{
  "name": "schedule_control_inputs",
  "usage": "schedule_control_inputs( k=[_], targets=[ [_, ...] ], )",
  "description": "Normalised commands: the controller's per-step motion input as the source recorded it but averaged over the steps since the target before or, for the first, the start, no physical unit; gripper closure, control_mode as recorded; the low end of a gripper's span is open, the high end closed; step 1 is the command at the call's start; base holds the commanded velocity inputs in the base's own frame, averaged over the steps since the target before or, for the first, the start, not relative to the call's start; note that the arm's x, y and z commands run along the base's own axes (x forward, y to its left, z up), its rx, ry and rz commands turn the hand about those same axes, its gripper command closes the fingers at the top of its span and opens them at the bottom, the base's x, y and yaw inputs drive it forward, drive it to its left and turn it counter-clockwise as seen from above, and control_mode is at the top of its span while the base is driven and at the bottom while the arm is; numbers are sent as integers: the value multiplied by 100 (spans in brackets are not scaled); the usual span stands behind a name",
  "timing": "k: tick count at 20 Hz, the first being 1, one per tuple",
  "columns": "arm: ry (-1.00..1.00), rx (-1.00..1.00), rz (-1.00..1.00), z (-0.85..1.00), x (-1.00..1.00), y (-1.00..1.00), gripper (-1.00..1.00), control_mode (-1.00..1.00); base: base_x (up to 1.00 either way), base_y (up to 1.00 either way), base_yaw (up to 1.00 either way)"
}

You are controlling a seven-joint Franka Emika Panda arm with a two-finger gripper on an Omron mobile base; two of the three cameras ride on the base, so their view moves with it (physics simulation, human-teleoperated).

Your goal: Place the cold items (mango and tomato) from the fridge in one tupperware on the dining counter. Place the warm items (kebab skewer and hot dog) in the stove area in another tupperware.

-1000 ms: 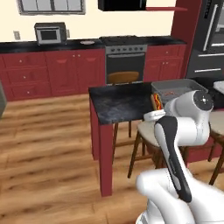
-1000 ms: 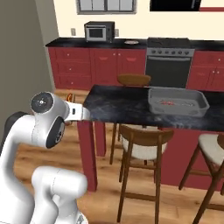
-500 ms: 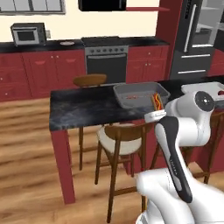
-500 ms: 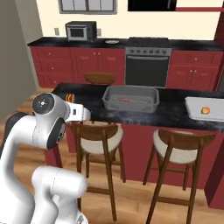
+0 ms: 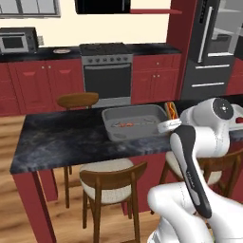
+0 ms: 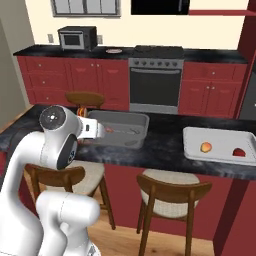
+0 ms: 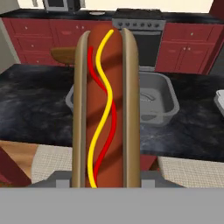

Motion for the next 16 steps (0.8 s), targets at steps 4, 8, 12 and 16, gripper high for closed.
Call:
schedule_control_inputs(
  k=[4, 8, 12, 16],
  targets=[
    [0, 0, 0, 0, 0, 0, 100, 100, 79, -30, 3],
    [19, 0, 5, -20, 61, 14, 100, -100, 0, 0, 0],
    [41, 0, 38, 0, 100, 0, 100, -100, 0, 0, 0],
    [17, 0, 53, 0, 100, 0, 100, -100, 0, 0, 0]
  ],
)
